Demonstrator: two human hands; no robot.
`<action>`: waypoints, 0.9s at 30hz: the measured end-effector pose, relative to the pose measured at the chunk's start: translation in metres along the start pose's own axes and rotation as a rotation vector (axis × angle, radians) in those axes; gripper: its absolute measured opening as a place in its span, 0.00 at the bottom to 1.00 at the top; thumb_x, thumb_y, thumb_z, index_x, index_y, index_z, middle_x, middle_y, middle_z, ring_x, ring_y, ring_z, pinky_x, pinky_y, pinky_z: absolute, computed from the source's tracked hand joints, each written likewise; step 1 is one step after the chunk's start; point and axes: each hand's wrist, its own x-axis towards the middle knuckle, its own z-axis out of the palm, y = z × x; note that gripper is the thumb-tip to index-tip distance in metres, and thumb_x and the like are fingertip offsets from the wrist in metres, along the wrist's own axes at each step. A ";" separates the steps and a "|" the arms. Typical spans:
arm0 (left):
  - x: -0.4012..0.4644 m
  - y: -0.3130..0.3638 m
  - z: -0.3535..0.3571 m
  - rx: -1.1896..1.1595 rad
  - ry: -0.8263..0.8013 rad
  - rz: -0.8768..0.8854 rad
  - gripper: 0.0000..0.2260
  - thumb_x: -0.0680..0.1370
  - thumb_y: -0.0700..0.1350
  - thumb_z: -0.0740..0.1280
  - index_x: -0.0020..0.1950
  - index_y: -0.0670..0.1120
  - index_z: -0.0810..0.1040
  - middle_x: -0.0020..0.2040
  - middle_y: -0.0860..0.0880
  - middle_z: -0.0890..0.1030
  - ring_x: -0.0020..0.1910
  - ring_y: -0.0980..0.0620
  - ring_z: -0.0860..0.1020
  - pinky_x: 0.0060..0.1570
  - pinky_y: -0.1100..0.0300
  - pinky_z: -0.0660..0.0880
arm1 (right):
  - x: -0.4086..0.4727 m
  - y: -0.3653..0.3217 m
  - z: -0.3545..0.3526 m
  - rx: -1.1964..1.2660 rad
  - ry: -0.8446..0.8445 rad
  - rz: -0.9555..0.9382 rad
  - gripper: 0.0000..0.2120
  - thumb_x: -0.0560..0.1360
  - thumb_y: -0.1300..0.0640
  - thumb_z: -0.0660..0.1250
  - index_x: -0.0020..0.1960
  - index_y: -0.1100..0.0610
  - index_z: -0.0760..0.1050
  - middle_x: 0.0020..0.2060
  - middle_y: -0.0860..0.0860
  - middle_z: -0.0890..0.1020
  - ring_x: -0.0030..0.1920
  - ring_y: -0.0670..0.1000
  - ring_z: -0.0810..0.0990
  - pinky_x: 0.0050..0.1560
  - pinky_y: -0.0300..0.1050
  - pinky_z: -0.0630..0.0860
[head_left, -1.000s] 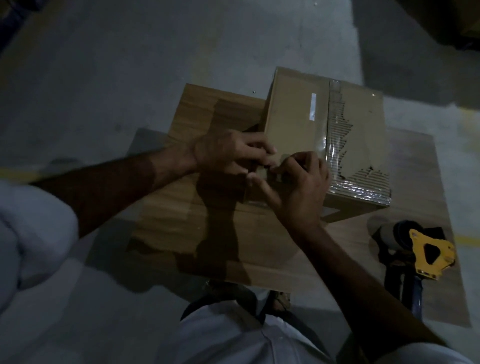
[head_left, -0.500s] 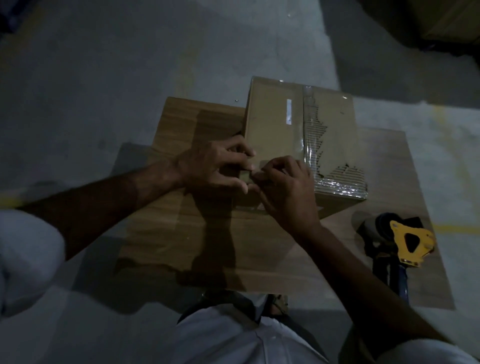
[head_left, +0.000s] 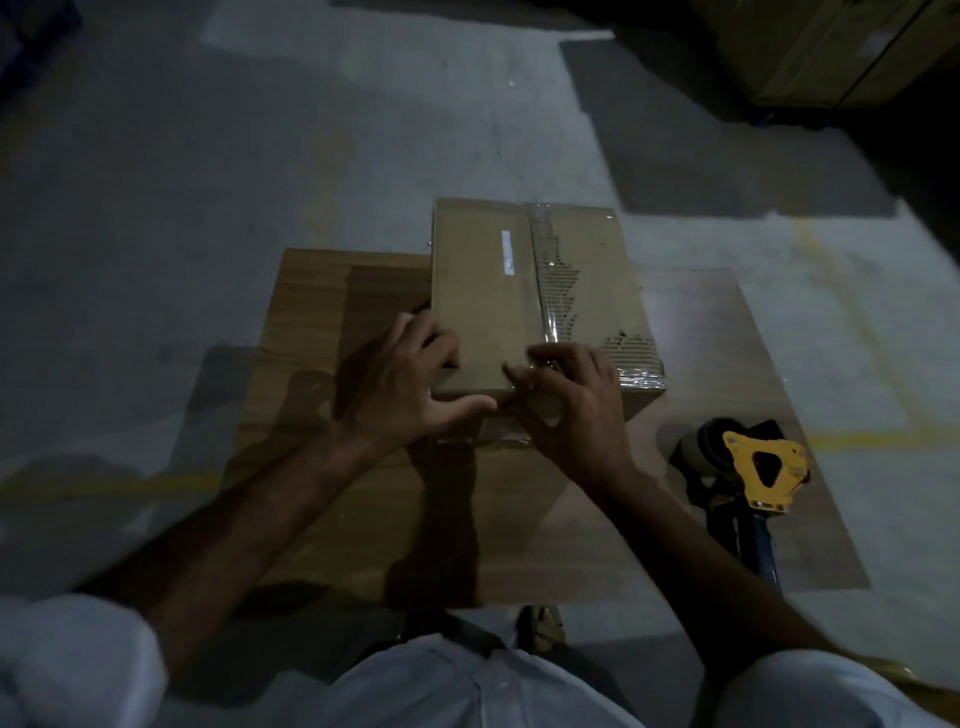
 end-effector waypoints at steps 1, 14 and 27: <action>-0.004 0.002 0.005 0.005 0.009 -0.039 0.26 0.68 0.67 0.77 0.49 0.47 0.78 0.51 0.49 0.74 0.51 0.49 0.70 0.45 0.56 0.67 | -0.003 0.001 0.003 0.015 0.010 0.018 0.18 0.70 0.52 0.80 0.59 0.50 0.85 0.60 0.53 0.81 0.59 0.58 0.78 0.58 0.61 0.73; 0.017 0.054 0.022 0.003 -0.085 -0.024 0.15 0.73 0.59 0.77 0.53 0.52 0.82 0.52 0.53 0.73 0.55 0.50 0.71 0.54 0.56 0.66 | -0.008 0.027 -0.013 0.097 0.061 0.021 0.10 0.74 0.51 0.80 0.50 0.56 0.86 0.60 0.54 0.82 0.59 0.56 0.79 0.62 0.61 0.74; 0.044 0.099 0.041 0.010 -0.187 -0.100 0.17 0.75 0.64 0.69 0.59 0.58 0.82 0.59 0.53 0.74 0.59 0.51 0.70 0.57 0.53 0.66 | -0.021 0.073 -0.056 0.223 -0.060 0.361 0.25 0.69 0.36 0.77 0.64 0.42 0.80 0.76 0.58 0.62 0.76 0.61 0.60 0.71 0.58 0.68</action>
